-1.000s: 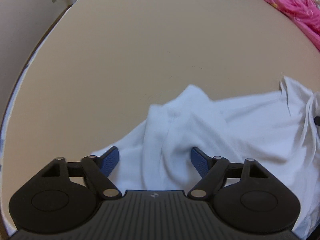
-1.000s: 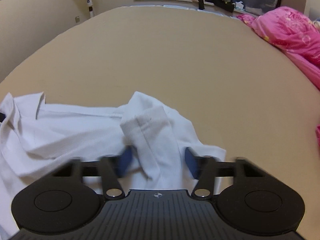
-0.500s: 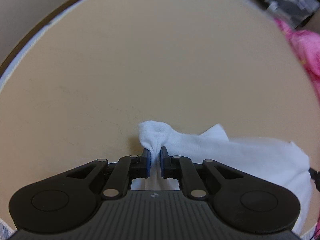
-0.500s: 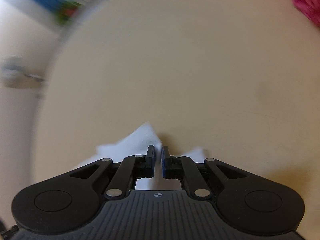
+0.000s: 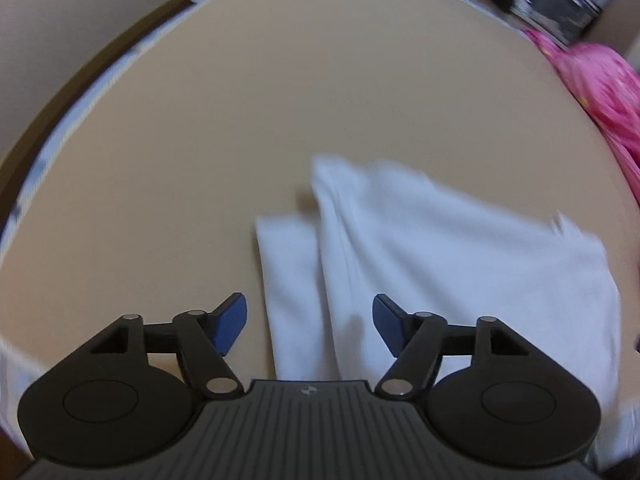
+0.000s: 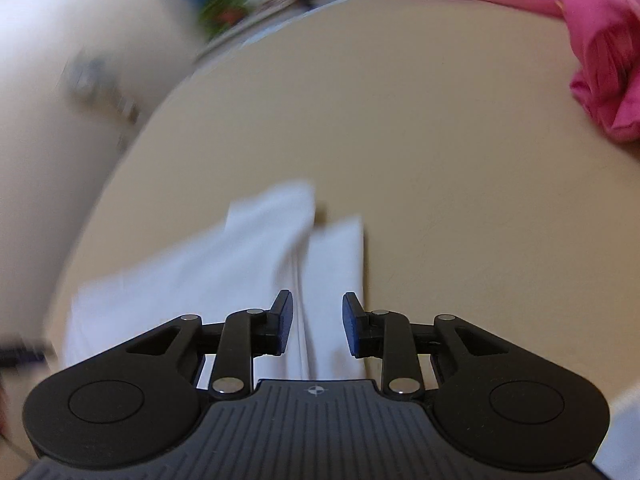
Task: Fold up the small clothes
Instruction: 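Grasp the folded shirt edge with both tools and pull it straight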
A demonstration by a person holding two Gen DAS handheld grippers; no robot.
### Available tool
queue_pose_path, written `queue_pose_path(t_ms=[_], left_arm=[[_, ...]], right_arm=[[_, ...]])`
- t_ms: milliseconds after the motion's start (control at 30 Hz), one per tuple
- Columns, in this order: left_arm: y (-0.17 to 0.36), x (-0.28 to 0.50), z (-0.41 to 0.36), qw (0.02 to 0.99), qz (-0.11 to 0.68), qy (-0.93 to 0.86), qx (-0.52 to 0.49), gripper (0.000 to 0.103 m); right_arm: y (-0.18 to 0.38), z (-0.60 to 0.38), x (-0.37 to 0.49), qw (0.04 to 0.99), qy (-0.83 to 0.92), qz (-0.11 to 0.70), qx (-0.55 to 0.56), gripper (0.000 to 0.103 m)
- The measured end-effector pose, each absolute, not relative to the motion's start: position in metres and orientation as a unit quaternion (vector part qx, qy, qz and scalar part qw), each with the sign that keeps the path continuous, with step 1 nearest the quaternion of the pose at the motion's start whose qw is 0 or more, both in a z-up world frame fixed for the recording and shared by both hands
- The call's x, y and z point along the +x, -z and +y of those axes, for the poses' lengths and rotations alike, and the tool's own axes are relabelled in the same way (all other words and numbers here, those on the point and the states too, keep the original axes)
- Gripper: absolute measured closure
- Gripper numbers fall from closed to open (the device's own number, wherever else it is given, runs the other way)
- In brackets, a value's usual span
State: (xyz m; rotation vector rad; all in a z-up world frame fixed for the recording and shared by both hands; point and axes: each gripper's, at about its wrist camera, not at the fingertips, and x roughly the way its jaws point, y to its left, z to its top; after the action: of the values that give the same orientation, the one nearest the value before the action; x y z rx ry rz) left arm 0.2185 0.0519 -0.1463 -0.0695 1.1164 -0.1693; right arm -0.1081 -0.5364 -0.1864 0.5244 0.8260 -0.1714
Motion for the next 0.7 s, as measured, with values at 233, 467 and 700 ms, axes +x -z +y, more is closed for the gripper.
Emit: queue_pose_path(t_ms=[233,467,700], left_arm=[[0.191,0.137,0.031,0.812,0.570,0.122,-0.010,0.025],[0.199,0.143,0.006,0.814,0.566,0.129,-0.015,0.018],[0.178,0.157,0.012,0.823,0.558,0.108,-0.004,0.087]], right_arm=[[0.216,-0.505,-0.161,0.878,0.075,0.427,0.202,0.074],[0.223,-0.495,-0.160,0.873,0.074,0.427,0.226,0.073],[0.205,-0.509,-0.181,0.868,0.095,0.389,0.293,0.099]])
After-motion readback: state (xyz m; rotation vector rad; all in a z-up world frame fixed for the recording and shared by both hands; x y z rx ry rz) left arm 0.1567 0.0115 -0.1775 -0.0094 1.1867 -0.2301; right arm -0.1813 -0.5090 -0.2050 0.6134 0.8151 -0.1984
